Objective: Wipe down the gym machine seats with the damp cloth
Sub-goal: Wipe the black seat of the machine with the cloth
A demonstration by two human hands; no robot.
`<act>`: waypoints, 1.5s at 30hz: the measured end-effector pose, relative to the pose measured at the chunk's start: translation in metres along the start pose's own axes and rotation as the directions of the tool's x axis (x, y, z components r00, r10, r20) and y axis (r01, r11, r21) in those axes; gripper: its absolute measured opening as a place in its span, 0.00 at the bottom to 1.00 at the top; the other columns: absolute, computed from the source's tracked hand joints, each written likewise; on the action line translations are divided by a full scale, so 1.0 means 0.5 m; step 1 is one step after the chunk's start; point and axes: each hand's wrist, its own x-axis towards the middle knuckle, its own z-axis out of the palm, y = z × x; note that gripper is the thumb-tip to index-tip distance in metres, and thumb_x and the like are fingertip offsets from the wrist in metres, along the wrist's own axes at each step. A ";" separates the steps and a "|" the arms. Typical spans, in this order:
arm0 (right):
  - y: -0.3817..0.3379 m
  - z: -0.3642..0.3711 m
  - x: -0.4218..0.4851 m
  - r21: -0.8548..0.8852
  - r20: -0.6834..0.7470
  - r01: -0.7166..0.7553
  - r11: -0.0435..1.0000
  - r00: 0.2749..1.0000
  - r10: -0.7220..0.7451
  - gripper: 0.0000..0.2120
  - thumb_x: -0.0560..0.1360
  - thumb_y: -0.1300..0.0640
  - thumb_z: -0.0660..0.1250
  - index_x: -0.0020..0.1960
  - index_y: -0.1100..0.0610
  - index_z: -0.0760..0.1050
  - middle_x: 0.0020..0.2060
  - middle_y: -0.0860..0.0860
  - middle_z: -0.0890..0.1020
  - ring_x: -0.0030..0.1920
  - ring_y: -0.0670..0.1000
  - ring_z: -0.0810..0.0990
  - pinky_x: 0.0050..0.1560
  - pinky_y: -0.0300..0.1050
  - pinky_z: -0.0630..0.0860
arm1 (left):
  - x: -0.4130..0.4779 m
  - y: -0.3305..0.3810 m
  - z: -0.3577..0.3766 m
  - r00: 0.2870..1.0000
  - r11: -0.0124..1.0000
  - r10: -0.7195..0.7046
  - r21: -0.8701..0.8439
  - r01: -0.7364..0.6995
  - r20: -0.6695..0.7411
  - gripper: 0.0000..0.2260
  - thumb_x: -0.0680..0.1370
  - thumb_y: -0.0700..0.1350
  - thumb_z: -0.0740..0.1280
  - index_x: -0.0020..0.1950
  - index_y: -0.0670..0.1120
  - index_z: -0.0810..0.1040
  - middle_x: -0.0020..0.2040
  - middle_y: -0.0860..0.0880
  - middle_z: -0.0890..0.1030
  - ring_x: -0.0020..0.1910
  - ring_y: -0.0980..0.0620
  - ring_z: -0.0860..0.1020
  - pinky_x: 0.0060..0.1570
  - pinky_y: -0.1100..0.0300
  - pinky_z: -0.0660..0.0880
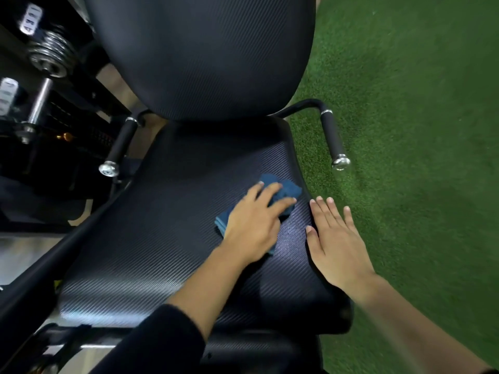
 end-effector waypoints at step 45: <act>-0.153 -0.018 -0.074 -0.070 0.068 0.016 0.997 0.998 -0.011 0.38 0.73 0.43 0.33 0.76 0.59 0.56 0.76 0.55 0.57 0.77 0.54 0.48 0.74 0.52 0.38 | -0.246 -0.073 -0.082 0.833 0.795 -0.548 -0.357 0.490 -0.078 0.18 0.81 0.51 0.57 0.71 0.59 0.68 0.76 0.54 0.60 0.73 0.49 0.56 0.69 0.55 0.60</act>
